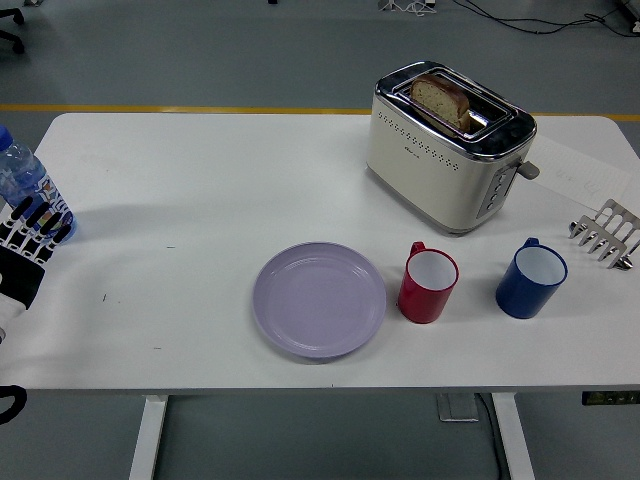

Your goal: Push plate across desktop

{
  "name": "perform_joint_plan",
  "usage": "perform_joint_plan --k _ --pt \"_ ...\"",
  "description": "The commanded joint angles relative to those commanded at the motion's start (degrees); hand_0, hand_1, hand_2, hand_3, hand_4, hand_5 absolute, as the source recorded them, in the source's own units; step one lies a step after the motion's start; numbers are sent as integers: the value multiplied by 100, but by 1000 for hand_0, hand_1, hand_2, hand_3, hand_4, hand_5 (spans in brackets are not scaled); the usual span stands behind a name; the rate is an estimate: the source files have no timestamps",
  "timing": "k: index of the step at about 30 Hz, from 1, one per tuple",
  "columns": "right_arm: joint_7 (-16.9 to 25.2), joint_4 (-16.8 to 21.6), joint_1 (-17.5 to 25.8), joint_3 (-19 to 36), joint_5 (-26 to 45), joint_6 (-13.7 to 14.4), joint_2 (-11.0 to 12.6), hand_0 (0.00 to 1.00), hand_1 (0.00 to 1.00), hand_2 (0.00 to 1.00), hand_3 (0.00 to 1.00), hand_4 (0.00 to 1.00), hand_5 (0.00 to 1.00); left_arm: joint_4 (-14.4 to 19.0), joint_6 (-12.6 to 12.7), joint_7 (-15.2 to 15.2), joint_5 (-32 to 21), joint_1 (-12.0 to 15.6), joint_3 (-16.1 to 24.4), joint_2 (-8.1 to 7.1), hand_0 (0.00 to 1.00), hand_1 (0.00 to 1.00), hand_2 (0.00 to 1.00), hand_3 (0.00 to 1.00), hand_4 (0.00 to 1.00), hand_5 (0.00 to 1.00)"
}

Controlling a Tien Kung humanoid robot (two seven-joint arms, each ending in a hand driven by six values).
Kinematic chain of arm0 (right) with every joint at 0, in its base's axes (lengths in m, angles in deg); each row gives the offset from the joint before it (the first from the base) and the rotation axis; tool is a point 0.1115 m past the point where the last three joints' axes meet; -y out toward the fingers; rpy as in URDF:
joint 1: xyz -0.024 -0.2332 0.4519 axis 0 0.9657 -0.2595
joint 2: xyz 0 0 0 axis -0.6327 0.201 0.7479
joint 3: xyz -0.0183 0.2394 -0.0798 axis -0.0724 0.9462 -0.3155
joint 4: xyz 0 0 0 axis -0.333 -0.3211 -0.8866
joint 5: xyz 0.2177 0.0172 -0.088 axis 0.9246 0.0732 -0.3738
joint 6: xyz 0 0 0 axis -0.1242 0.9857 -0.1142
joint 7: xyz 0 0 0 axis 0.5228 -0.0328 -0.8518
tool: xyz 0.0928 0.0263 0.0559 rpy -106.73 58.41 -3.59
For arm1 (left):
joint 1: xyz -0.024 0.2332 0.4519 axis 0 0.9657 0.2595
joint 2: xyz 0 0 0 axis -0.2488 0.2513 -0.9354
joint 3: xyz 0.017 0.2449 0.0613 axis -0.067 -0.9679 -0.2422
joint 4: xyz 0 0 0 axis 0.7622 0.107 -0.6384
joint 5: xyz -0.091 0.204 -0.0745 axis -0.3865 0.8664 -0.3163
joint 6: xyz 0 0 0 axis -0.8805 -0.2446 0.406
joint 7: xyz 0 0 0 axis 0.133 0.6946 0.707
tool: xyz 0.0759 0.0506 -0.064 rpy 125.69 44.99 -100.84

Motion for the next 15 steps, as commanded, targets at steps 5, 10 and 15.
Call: perform_joint_plan --k 5,10,15 --pt "16 0 4 -43 109 17 3 533 523 636 561 266 224 -6 9 -6 8 13 18 21 648 704 693 648 543 998" --pt "7 0 24 -22 85 17 -4 533 524 634 561 265 221 -13 18 -10 13 -10 -9 44 651 704 693 650 544 998" --pt "-4 0 38 -13 41 12 -6 533 525 633 561 265 221 -21 23 -7 15 -12 -16 72 654 704 694 652 544 998"
